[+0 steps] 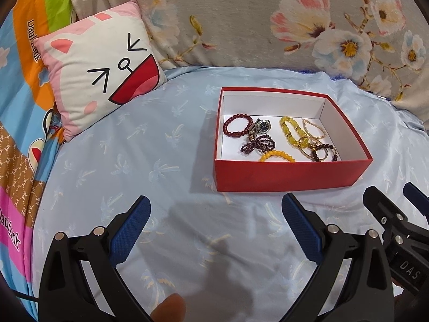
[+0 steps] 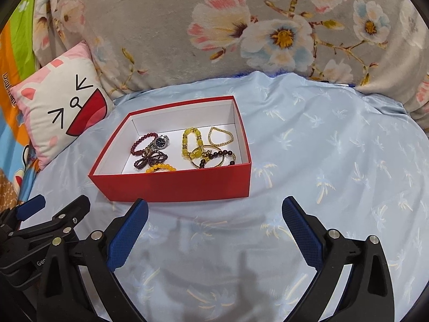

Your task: Organize jewelry

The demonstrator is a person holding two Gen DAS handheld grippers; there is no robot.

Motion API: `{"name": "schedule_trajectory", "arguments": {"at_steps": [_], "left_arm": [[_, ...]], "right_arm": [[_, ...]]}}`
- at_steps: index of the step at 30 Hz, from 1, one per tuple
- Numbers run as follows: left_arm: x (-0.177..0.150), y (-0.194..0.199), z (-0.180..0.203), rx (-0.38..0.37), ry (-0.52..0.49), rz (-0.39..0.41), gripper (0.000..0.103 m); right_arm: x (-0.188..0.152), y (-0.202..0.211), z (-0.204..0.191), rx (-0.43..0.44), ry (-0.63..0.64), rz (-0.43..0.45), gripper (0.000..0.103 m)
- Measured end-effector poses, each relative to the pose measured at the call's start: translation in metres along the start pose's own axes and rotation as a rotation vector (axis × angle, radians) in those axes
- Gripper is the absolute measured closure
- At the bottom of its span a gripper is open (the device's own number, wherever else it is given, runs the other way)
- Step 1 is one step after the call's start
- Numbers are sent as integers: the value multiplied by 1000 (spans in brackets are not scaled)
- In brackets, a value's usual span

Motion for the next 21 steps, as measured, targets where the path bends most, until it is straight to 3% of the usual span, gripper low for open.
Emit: {"name": "schedule_trajectory", "arguments": {"at_steps": [21], "left_arm": [[-2, 6, 7, -8, -5, 26, 9]], "right_arm": [[-6, 6, 4, -10, -5, 2, 7]]}}
Point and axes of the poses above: each gripper's, at about its wrist camera, not at the fingertips, and y roughly against the way its jaws point, z to its right, x to its top, the point moved 2 cm from there along -y, roughly the way its jaws point, and after that the axes turned 15 degrees about x, right-handed, at the moved point
